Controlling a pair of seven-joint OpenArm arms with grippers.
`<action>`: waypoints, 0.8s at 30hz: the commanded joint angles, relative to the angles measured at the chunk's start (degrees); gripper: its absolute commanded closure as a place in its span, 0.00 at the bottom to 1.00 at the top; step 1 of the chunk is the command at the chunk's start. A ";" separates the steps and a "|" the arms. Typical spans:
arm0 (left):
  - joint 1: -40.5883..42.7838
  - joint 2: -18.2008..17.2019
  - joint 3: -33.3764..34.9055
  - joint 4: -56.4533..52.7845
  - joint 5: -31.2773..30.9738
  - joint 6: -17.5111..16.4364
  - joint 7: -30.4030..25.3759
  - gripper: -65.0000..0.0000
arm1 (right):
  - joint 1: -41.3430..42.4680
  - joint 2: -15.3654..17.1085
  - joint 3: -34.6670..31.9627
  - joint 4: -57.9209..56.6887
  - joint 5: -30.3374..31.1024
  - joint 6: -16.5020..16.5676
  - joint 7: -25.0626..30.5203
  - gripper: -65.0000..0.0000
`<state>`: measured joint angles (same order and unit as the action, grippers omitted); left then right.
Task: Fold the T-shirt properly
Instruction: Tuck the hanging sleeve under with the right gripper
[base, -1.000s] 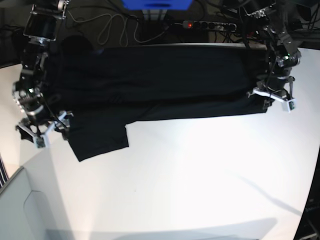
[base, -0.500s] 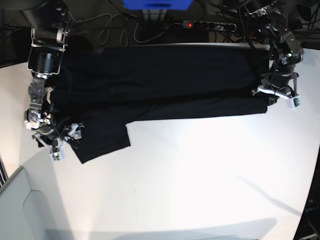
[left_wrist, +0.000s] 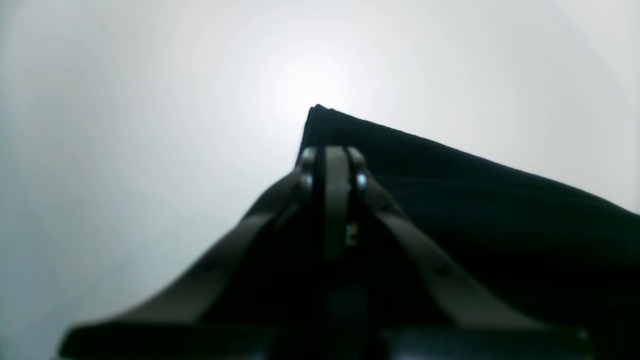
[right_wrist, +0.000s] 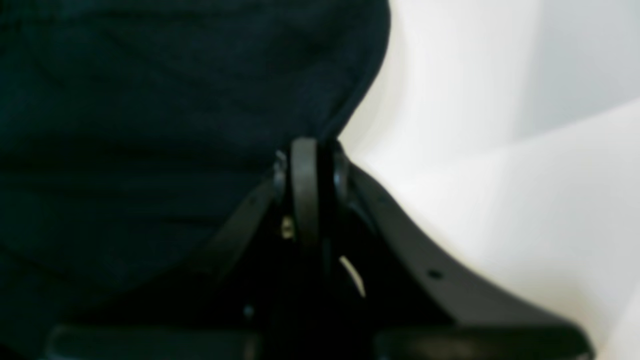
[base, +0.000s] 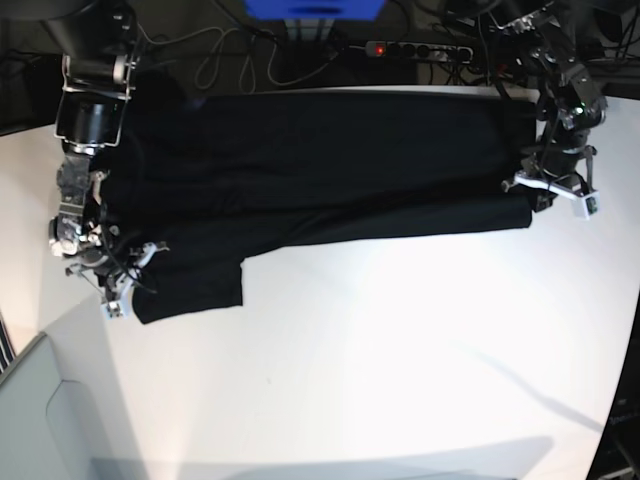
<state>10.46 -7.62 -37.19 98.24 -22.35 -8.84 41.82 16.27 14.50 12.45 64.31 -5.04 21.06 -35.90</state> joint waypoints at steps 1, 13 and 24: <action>-0.48 -0.78 -0.22 0.97 -0.46 -0.08 -1.43 1.00 | 0.04 1.10 0.43 3.51 0.33 0.96 1.13 1.00; -0.39 -0.87 -0.22 1.50 -0.46 -0.08 -1.43 1.00 | -18.25 0.75 0.70 38.06 0.33 0.96 1.22 1.00; -0.30 -0.87 -0.22 1.59 -0.46 -0.08 -1.43 1.00 | -21.15 0.75 3.33 40.08 0.33 0.96 2.01 1.00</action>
<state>10.46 -7.77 -37.19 98.63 -22.31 -8.86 41.85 -5.82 14.46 15.44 103.22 -5.19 21.98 -35.73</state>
